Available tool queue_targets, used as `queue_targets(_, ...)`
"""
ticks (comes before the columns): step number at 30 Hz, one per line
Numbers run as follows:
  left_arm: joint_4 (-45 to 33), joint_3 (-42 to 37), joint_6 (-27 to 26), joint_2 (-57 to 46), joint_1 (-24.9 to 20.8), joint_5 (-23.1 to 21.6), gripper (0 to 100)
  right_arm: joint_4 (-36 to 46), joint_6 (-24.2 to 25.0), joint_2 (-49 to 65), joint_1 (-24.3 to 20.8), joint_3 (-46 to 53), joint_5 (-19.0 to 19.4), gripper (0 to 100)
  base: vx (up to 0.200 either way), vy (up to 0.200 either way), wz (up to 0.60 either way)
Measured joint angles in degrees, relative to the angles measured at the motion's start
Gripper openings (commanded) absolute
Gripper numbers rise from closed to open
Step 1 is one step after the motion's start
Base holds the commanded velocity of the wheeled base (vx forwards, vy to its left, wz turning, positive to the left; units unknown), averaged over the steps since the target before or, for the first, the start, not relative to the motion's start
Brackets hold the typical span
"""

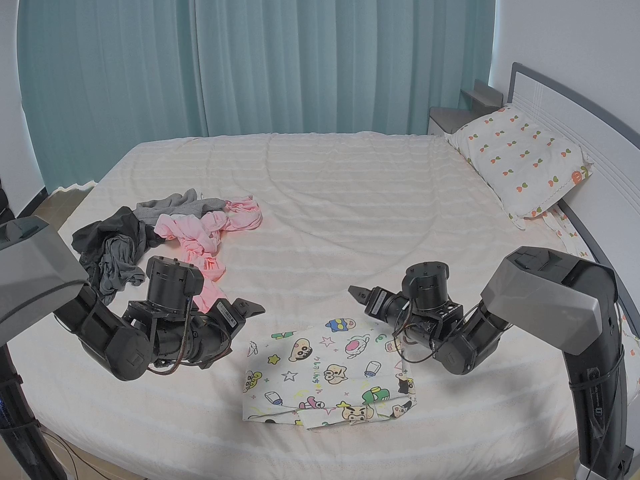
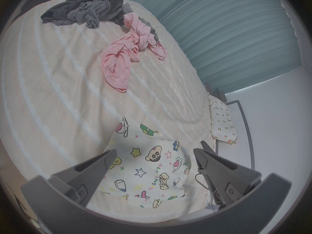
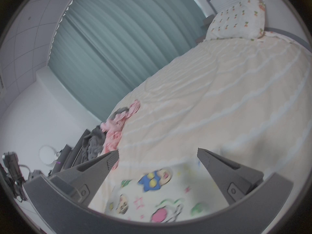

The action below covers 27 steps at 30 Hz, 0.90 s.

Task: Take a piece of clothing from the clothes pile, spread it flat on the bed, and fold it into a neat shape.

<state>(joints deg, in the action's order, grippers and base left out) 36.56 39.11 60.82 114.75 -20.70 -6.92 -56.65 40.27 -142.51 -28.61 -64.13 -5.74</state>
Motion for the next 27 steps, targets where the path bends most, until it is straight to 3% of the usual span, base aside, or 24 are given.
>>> queue_targets(7, 0.0, 0.1, 0.0, 0.4, 0.1, -0.1, 100, -0.3, -0.3, 1.0, 2.2, 4.4, 0.7, 100, 0.0, 0.0, 0.0)
queue_targets(15, 0.5, -0.5, 0.0, 0.8, 0.0, -0.7, 100, -2.0, -4.7, 5.6, 3.5, 19.0, 5.5, 100, 0.0, 0.0, 0.0)
queue_targets(27, 12.7, -5.2, 0.1, 3.4, -0.4, -2.8, 100, -13.6, -10.0, 8.6, 1.7, 34.5, 12.3, 100, 0.0, 0.0, 0.0)
